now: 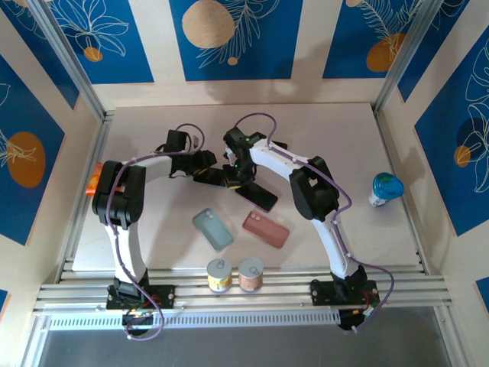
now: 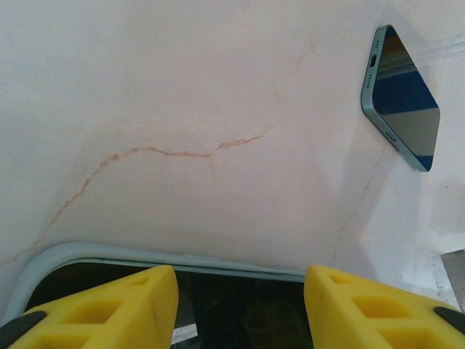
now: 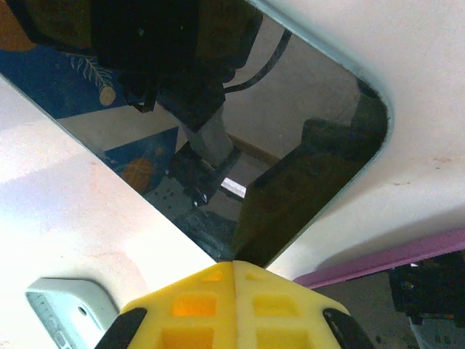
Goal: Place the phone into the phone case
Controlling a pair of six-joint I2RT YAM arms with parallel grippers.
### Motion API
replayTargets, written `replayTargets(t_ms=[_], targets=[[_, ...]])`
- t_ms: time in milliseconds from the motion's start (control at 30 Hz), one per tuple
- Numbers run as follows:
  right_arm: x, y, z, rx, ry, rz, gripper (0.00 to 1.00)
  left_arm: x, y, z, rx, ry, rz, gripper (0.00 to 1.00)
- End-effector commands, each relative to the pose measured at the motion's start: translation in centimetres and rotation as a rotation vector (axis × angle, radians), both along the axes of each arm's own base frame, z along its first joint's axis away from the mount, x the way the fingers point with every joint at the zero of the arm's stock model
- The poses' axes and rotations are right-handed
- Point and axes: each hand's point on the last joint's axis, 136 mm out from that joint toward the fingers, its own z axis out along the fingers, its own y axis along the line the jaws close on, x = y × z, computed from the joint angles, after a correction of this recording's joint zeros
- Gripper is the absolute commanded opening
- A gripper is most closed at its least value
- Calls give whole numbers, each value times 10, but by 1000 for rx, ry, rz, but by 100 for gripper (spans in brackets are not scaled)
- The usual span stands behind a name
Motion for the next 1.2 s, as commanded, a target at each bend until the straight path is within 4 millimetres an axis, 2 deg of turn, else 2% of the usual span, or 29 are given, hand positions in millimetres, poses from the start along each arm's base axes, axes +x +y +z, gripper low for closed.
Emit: replayTargets(t_ms=[0,533,800,1167], targets=[[-11,-14,-33,-93,54,12,0,-26,28,-37,84,145,43,52],[-45,-20,-66,-196,150,79,0,-51,32,-50,96,192,35,52],[-74,-25,-87,-235,236,91,0,-55,32,-52,95,199,36,51],[-103,-34,-111,-278,325,80,0,-57,32,-57,91,209,36,51]])
